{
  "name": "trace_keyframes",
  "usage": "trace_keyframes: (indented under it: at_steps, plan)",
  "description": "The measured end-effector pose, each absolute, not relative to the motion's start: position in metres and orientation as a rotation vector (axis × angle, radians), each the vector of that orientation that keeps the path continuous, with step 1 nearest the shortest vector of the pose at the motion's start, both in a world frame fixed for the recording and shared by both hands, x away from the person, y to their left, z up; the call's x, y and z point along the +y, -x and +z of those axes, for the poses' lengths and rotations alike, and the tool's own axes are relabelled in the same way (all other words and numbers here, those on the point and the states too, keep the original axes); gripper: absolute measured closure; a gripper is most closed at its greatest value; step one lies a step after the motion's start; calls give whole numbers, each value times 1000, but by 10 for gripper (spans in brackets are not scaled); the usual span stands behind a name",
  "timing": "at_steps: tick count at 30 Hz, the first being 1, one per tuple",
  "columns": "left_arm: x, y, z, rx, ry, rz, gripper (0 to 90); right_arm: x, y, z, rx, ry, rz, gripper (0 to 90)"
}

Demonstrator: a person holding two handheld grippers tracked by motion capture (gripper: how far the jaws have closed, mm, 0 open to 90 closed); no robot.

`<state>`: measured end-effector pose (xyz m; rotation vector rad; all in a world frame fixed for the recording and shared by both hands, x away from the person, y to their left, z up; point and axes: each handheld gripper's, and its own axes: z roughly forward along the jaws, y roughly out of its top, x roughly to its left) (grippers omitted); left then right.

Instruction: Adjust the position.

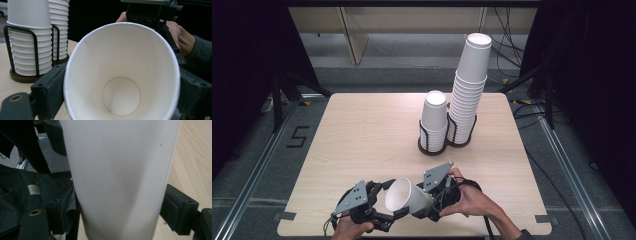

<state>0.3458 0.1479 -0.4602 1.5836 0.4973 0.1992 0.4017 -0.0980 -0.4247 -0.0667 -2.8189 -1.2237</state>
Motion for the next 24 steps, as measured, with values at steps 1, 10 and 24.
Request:
trace_keyframes:
  at_steps: [1, 10, 24]
  plan:
    - [148, -346, -460, 495, -1586, 207, 116, -98, -402, -425, -2819, 73, -1222, 221]
    - [145, -342, -455, 531, -1678, 317, 131, -100, -403, -425, -2889, 198, -1202, 161]
    - [142, -341, -452, 579, -1698, 338, 136, -89, -390, -435, -3015, 157, -1161, 167]
